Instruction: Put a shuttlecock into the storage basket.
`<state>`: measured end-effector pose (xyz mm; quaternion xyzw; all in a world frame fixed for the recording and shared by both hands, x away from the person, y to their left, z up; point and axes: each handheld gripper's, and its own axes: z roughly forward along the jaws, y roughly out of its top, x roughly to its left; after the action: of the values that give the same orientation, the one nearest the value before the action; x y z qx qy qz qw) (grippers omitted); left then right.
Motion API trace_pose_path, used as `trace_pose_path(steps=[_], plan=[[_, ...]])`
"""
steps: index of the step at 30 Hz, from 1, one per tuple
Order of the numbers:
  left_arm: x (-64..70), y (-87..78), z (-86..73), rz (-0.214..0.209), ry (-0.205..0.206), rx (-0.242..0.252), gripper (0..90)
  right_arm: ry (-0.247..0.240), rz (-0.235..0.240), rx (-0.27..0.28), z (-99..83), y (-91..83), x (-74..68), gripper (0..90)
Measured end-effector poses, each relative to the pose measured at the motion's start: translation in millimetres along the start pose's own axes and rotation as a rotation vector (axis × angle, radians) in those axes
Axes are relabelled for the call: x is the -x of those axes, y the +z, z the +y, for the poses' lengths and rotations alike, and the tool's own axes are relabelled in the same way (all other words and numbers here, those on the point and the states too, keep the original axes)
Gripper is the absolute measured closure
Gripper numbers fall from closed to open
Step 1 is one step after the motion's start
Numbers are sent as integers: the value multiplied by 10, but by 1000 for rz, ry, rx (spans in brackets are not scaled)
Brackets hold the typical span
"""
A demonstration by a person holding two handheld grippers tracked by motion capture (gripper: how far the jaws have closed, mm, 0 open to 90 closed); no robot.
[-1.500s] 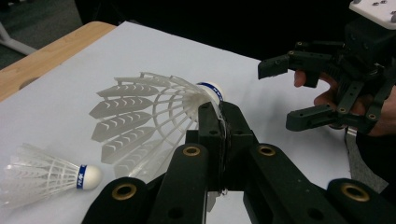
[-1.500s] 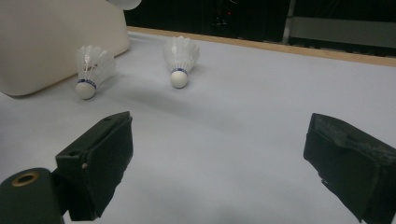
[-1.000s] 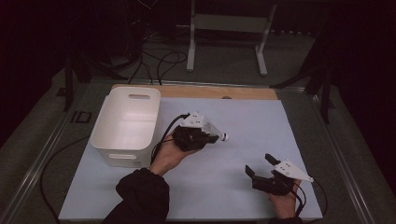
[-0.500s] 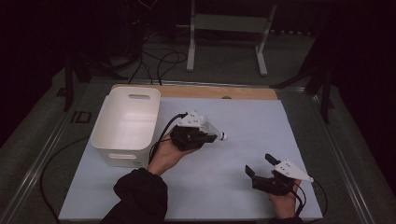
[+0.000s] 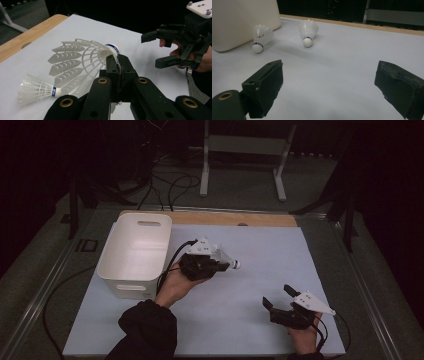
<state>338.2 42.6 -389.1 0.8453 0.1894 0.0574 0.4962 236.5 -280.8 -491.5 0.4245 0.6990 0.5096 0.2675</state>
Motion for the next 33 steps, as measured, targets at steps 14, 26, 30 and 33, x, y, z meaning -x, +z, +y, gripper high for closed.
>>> trace_pose_path(steps=[14, 26, 30, 33], plan=[[-35, -77, 4, 8, -5, 6, 890, 1, 1, -1, -1, 1, -1, 81], [-54, -155, 15, 9, -2, 12, 890, 2, 2, -1, -1, 1, -2, 81], [-52, -167, 19, 9, 0, 12, 890, 1, 1, 0, -1, 1, -1, 81], [-52, -181, 22, 10, 3, 11, 890, 0, -2, 0, -1, 0, 2, 81]])
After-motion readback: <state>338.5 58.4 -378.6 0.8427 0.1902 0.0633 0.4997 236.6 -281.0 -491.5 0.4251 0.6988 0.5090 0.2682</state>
